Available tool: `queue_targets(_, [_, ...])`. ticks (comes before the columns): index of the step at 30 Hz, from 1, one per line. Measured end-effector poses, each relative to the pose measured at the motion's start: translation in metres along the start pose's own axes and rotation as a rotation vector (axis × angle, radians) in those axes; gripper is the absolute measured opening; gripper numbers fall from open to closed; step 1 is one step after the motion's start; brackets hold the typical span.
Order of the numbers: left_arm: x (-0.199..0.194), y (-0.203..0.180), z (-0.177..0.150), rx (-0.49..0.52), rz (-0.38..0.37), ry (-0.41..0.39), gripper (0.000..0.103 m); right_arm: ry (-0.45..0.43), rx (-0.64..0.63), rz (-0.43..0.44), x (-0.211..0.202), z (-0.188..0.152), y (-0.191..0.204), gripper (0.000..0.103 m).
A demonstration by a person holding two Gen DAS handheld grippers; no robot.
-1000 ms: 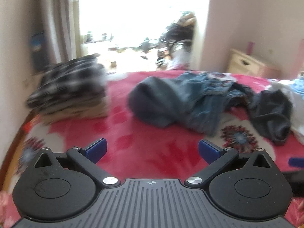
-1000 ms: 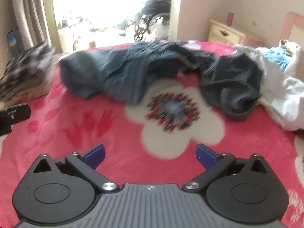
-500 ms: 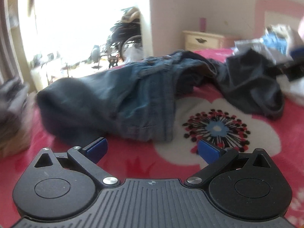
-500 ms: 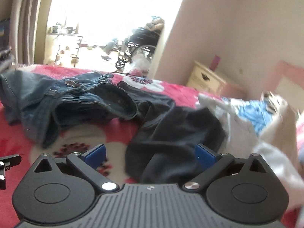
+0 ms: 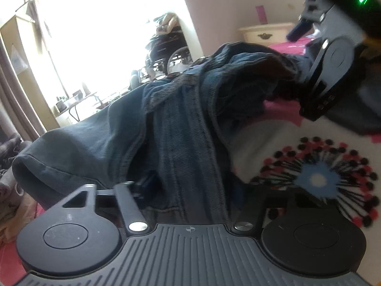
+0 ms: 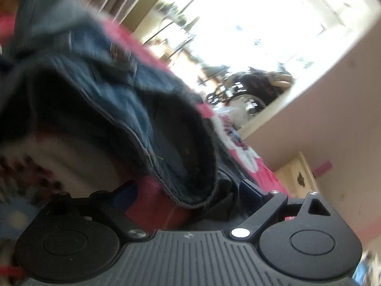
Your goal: Fold clothes
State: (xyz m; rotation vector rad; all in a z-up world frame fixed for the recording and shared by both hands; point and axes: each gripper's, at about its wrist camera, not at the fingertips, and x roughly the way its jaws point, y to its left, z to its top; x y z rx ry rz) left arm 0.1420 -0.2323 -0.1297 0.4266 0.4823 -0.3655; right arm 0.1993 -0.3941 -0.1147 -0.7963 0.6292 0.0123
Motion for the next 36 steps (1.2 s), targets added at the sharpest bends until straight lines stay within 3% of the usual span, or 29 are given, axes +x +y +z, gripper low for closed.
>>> queue_targets(5, [-0.013, 0.012, 0.002, -0.024, -0.015, -0.018, 0.029, 0.049, 0.01, 0.046, 0.022, 0.012, -0.015, 0.045])
queue_targets(6, [-0.018, 0.015, 0.003, -0.032, -0.02, -0.021, 0.028, 0.052, 0.017, 0.057, 0.019, 0.014, -0.018, 0.026])
queue_targets(9, [-0.033, 0.023, 0.005, -0.052, -0.028, -0.037, 0.025, 0.046, 0.03, 0.08, 0.002, 0.017, -0.025, 0.014])
queue_targets(17, [-0.099, 0.053, 0.001, -0.05, -0.02, -0.108, 0.016, -0.009, 0.084, 0.16, -0.097, 0.011, -0.041, 0.013])
queue_targets(25, [-0.2, 0.103, -0.018, -0.03, -0.012, -0.181, 0.011, -0.072, 0.134, 0.236, -0.233, 0.019, -0.02, 0.013])
queue_targets(28, [-0.232, 0.13, -0.018, -0.063, -0.038, -0.196, 0.011, -0.035, 0.222, 0.295, -0.262, 0.018, -0.006, 0.013])
queue_targets(34, [-0.247, 0.164, -0.044, -0.107, -0.199, -0.039, 0.017, 0.053, 0.407, 0.419, -0.314, 0.014, 0.026, 0.013])
queue_targets(36, [-0.248, 0.168, -0.062, -0.113, -0.251, 0.041, 0.034, 0.097, 0.432, 0.448, -0.323, 0.011, 0.045, 0.013])
